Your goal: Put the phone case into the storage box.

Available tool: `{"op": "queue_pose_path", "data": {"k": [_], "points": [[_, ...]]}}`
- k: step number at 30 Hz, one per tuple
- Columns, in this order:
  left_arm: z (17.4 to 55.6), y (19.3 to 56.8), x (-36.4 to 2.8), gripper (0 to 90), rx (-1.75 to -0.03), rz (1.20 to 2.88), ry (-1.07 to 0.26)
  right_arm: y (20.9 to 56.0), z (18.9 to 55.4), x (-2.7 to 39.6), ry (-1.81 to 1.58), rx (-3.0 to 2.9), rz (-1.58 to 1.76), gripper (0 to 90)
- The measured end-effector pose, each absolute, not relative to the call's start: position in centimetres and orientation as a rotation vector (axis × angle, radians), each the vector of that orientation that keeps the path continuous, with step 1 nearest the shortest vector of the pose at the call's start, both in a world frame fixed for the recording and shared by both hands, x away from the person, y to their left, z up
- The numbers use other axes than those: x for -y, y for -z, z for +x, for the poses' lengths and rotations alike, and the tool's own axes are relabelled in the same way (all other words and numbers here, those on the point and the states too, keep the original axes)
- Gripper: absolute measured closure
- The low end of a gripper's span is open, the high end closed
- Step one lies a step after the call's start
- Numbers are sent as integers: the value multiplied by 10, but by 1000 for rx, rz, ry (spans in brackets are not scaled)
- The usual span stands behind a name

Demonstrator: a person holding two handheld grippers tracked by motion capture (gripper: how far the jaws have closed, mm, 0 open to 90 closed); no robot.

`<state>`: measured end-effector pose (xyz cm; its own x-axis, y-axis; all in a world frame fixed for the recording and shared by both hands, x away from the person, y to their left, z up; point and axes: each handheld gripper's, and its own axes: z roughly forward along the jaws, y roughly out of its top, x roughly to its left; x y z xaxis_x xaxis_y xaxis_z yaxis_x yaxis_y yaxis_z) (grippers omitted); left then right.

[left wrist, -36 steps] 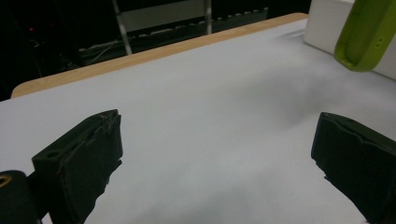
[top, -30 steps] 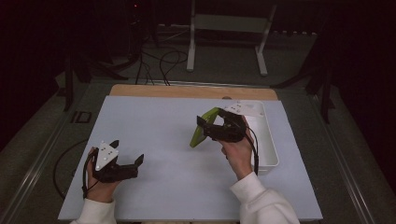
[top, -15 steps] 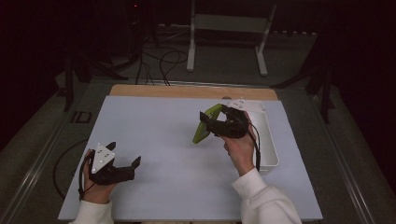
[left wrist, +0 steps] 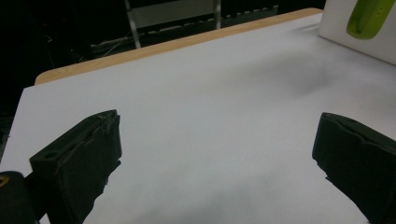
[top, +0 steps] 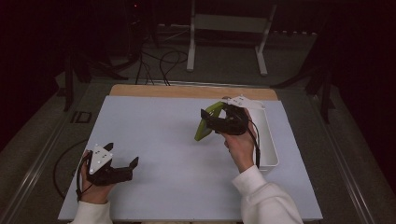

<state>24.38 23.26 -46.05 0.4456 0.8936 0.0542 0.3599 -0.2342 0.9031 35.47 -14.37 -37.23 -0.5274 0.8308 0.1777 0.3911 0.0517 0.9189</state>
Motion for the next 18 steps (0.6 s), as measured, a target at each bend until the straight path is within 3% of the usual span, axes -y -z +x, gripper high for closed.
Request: {"op": "queue_pose_path", "data": {"k": [18], "points": [[243,460,-233,18,-1071,1807,-752,373,366,150,-1440,-1906,1253,165]]}}
